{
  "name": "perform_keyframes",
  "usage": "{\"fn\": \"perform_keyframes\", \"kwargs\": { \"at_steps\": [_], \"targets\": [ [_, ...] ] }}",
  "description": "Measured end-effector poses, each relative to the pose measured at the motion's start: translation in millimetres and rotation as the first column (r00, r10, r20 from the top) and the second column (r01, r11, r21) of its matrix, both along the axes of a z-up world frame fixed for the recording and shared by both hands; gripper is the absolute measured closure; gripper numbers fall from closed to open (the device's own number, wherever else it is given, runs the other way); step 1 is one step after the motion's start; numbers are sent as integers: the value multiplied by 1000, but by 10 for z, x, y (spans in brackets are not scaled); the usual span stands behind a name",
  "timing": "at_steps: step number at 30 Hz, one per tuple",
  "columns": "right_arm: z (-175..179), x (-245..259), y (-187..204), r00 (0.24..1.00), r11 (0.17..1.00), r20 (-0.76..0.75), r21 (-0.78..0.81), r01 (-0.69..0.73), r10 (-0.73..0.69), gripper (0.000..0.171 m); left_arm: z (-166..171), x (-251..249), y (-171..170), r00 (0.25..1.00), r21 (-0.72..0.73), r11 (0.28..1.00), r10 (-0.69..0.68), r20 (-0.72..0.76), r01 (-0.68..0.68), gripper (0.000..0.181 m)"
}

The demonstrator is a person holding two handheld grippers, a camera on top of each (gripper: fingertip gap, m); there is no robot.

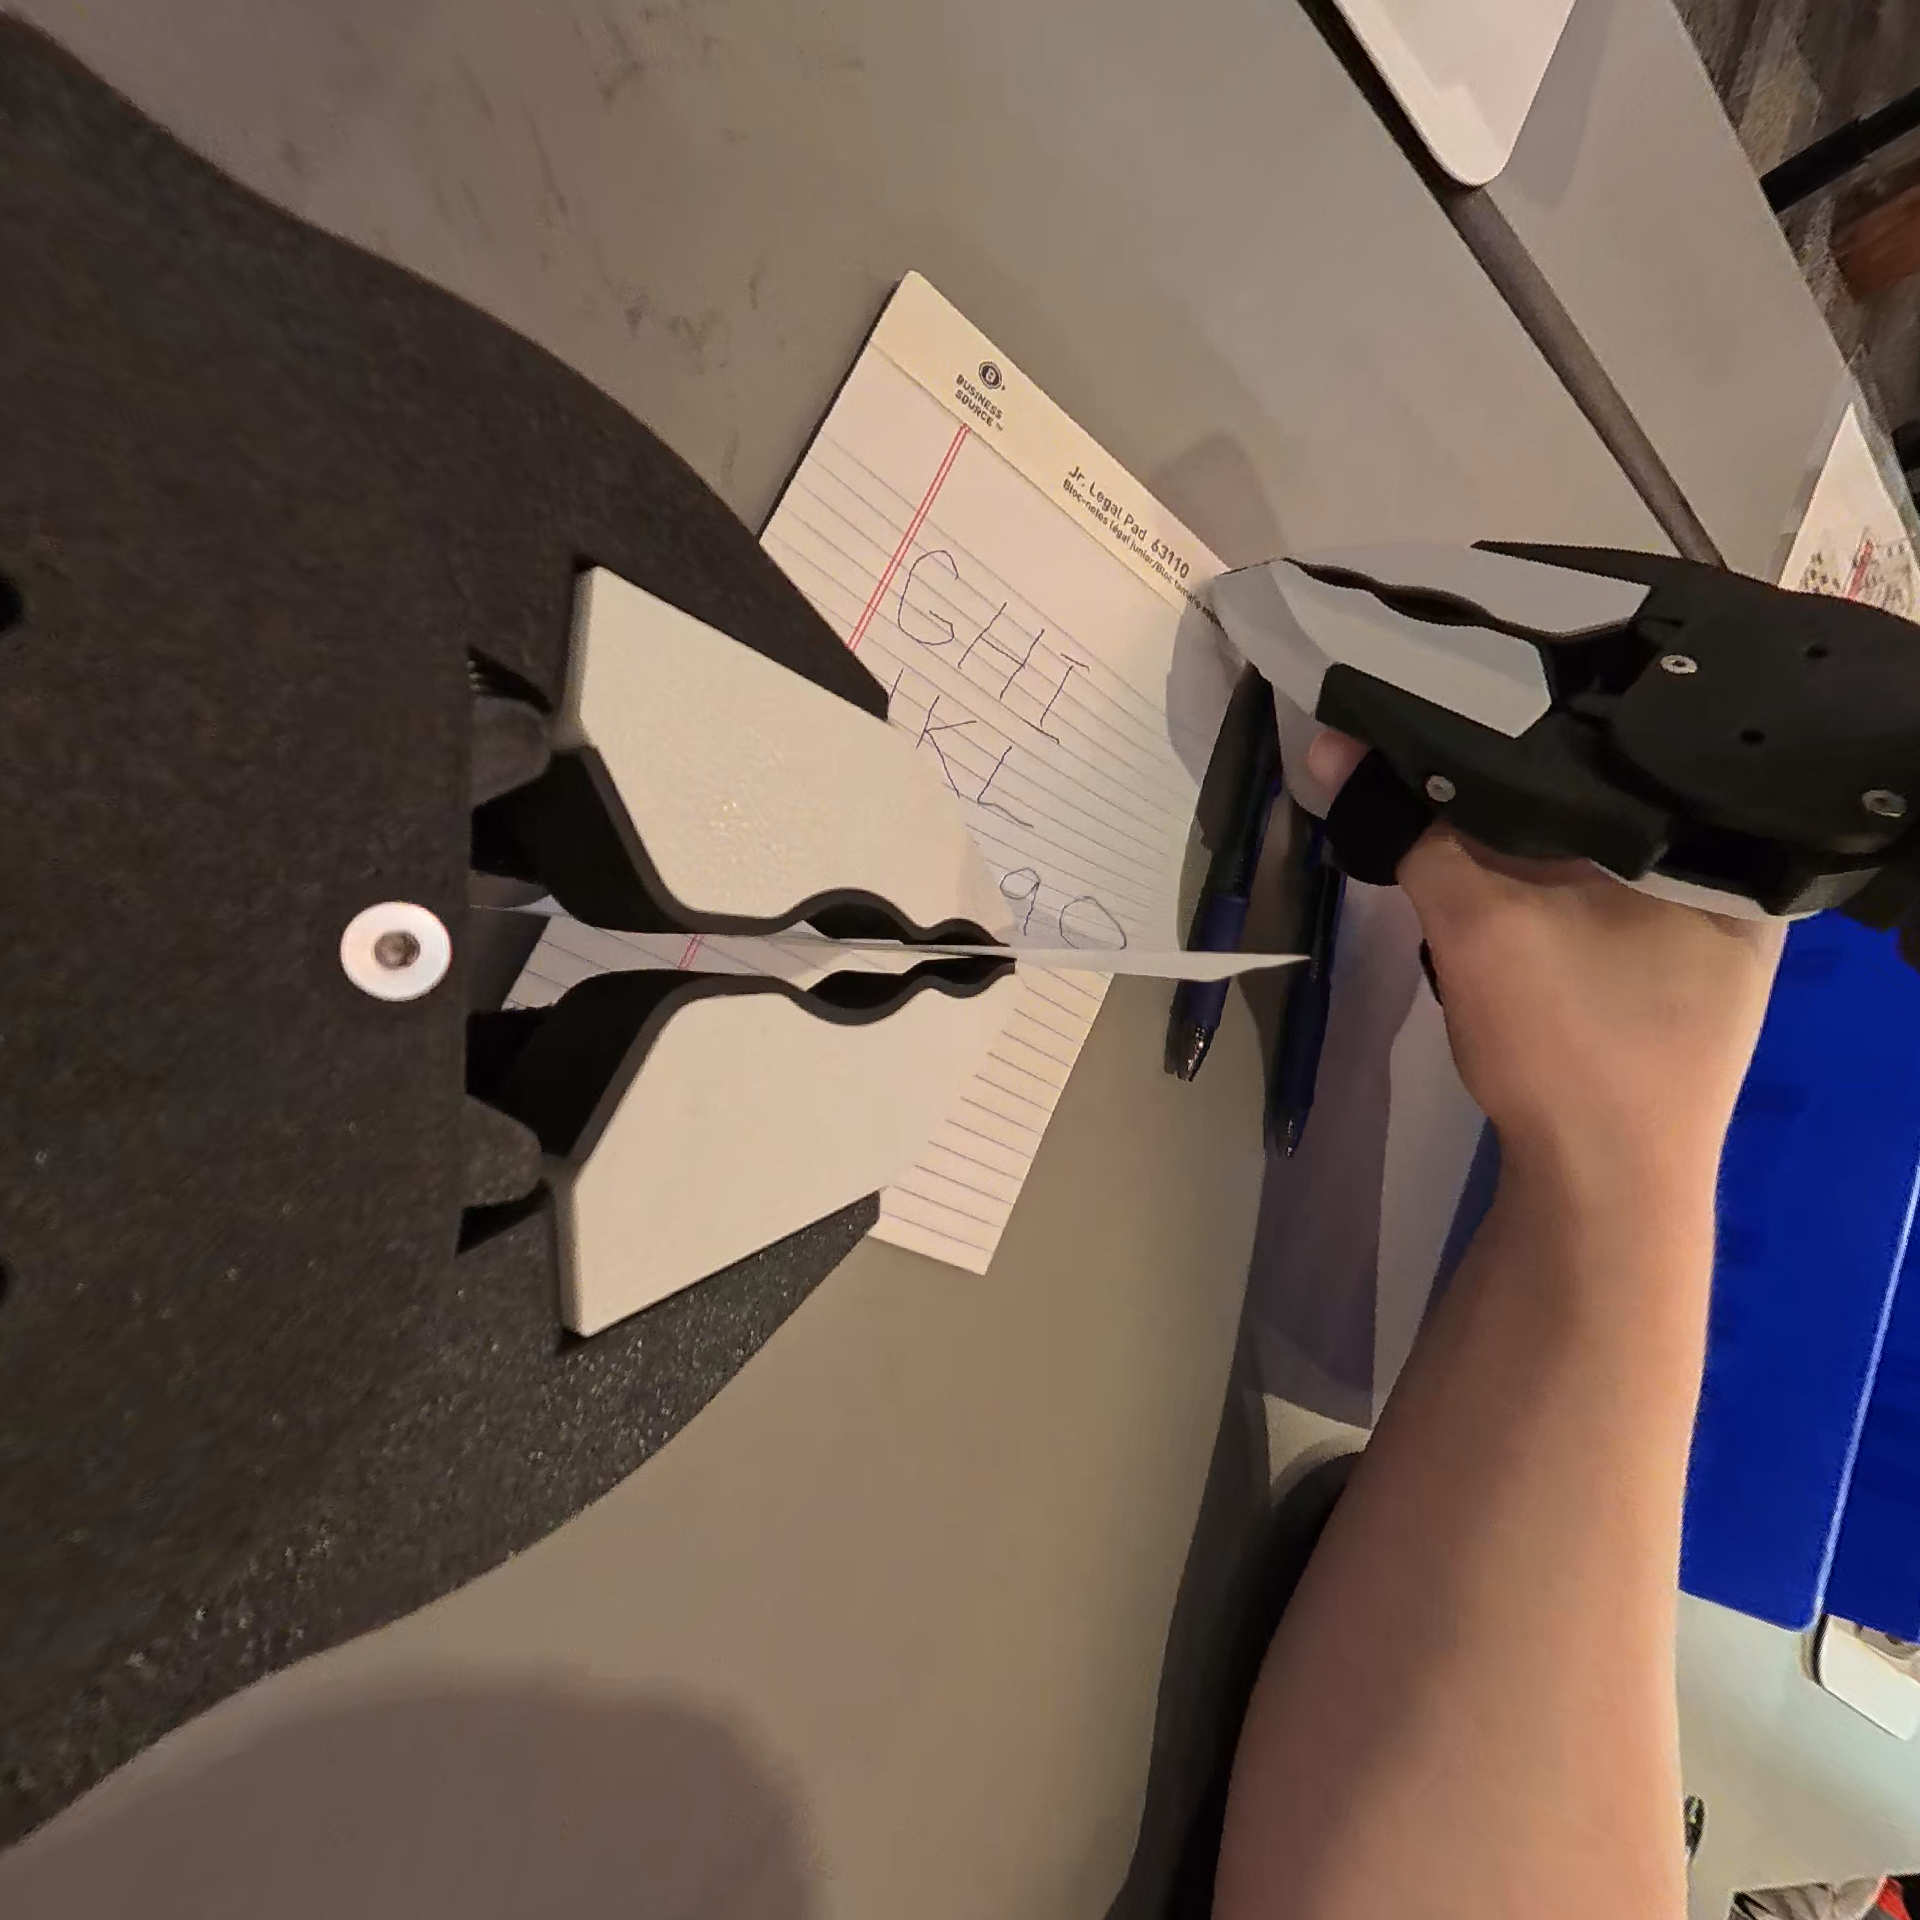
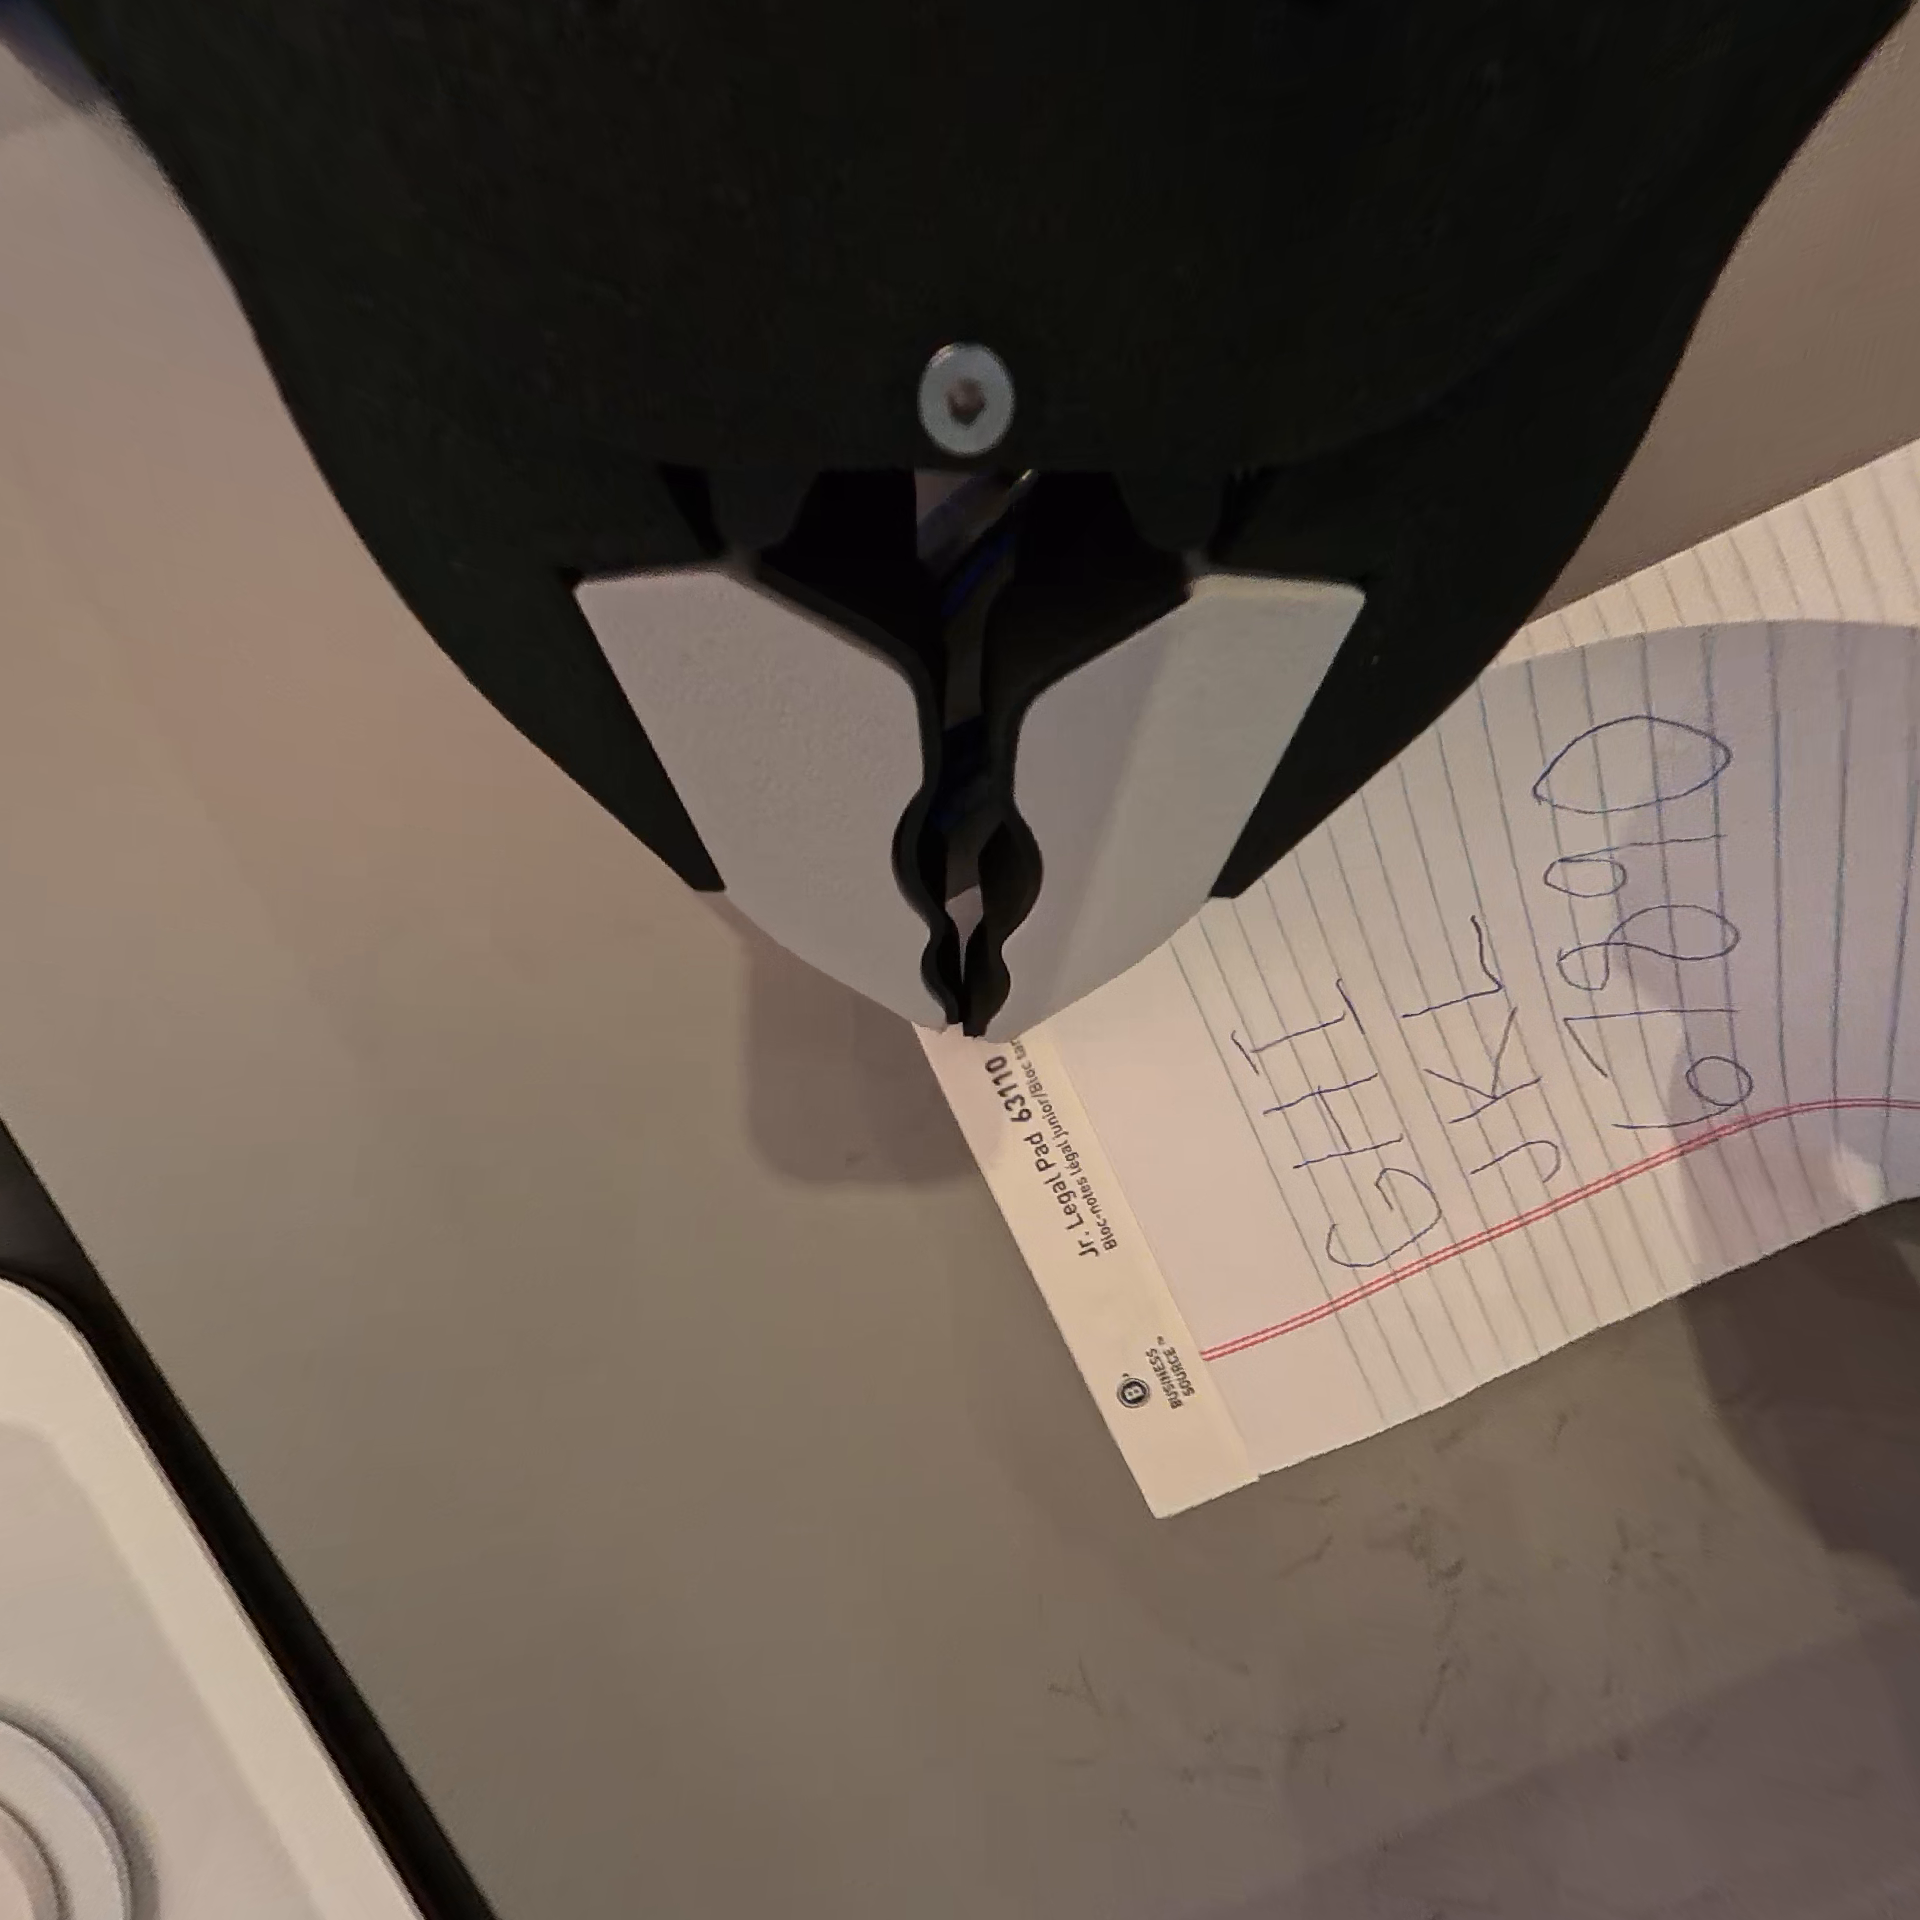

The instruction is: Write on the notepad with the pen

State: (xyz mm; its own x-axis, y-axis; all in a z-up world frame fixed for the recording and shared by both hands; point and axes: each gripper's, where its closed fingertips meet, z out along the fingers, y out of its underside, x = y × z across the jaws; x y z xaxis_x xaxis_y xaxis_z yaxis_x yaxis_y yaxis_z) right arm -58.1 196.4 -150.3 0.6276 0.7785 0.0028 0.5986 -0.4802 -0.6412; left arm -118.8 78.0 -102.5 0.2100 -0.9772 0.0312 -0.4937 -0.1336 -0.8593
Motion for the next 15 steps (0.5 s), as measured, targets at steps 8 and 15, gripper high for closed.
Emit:
{"fn": "perform_keyframes", "kwargs": {
  "at_steps": [8, 15],
  "targets": [
    [-6, 0, -2, 1000, 1000, -19, -13, 2, -3, 171, 7, -4, -3, 1000, 4, 1000, -5, 1, 5, 181],
    [-14, 4, 0, 1000, 999, 2, 40, -7, 6, 170, 164, -37, 51, 997, 4, 999, 40, 68, -41, 181]
  ]
}}
